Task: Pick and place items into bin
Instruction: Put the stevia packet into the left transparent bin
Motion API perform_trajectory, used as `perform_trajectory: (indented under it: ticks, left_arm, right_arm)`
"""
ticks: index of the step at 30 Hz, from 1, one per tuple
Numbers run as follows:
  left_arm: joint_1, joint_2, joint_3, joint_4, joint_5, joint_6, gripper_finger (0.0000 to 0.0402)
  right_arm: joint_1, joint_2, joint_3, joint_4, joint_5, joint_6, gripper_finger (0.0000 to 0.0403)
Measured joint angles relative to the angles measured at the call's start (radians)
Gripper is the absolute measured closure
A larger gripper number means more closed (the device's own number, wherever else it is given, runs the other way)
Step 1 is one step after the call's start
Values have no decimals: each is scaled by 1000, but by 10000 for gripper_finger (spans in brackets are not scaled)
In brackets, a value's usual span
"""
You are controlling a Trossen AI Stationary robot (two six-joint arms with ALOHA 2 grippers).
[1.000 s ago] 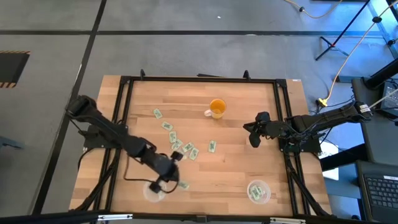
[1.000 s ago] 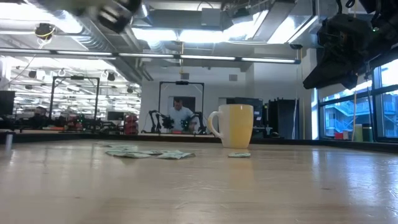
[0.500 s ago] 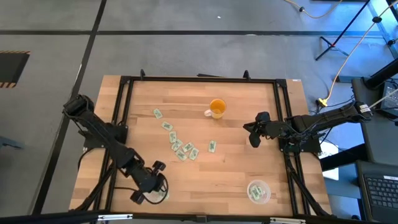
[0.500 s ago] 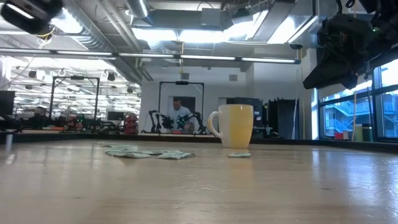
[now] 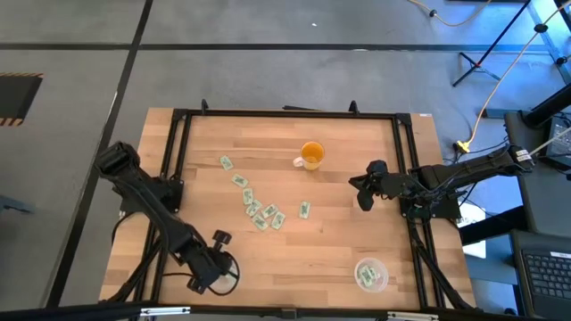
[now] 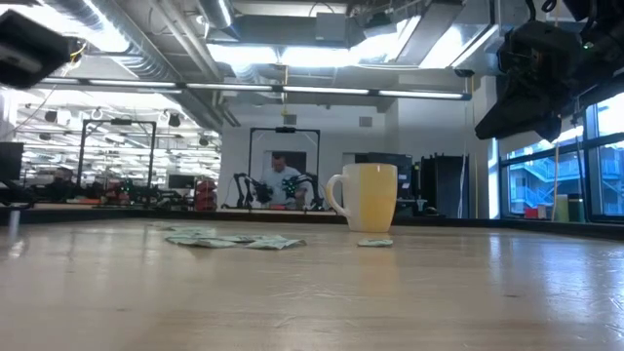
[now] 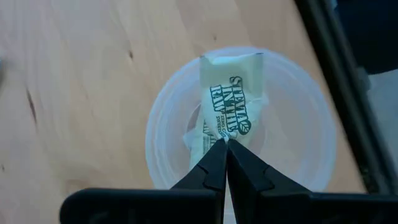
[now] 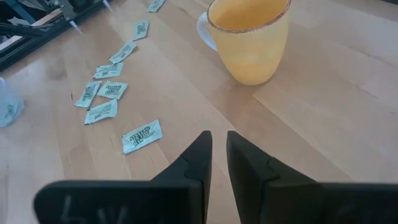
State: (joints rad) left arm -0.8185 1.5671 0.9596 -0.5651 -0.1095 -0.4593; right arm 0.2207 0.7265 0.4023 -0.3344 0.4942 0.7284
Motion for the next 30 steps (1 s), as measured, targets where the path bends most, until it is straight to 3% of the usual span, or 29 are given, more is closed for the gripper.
perform_trajectory:
  ticks: [13, 24, 30]
  left_arm:
    - [12, 45, 0, -9, 21, -34, 392]
    - [15, 3, 0, -11, 58, -80, 334]
    - [36, -57, 0, -11, 41, -78, 323]
  right_arm:
    - [0, 0, 0, 0, 0, 0, 350]
    - [0, 0, 0, 0, 0, 0, 350]
    - [0, 0, 0, 0, 0, -1, 350]
